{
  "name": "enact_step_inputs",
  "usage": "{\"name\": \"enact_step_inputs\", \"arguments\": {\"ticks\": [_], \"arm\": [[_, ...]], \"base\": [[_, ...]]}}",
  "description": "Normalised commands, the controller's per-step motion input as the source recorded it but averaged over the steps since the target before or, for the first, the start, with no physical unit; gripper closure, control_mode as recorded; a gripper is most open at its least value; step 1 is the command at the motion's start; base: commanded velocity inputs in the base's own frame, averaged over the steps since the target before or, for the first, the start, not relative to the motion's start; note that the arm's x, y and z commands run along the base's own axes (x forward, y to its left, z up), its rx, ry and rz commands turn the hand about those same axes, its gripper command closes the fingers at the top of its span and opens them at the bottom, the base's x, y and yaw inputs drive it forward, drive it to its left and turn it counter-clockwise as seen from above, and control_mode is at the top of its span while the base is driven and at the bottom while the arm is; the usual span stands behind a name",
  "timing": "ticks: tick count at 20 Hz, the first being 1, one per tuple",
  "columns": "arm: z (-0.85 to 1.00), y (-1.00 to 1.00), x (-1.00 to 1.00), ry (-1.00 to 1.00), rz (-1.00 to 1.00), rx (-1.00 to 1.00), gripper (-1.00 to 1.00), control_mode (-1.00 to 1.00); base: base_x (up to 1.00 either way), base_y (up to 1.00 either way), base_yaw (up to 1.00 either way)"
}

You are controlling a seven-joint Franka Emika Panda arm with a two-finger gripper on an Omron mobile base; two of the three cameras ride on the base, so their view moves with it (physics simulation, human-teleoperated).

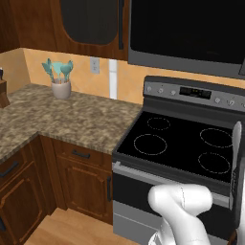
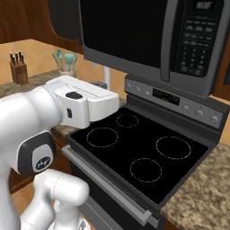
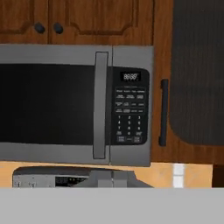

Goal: Pick the onion from the sink and place it in the bowl. Then pick the bowl and place it in the microwave. Then close the microwave door and press the start button.

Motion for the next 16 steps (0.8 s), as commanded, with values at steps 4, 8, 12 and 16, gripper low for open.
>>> {"name": "enact_step_inputs", "arguments": {"ticks": [4,8,12,16], "arm": [[0.0,-0.09,0.11,0.16,-0.23,-0.04,1.0,-1.0],[0.0,-0.42,0.07,0.01,-0.04,0.01,1.0,-1.0],[-0.04,-0.47,0.02,-0.09,0.0,0.04,1.0,-1.0],[-0.14,-0.17,0.27,-0.18,0.03,0.05,1.0,-1.0]], "base": [[0.0,0.0,0.0],[0.0,0.0,0.0],[0.0,0.0,0.0],[0.0,0.0,0.0]]}}
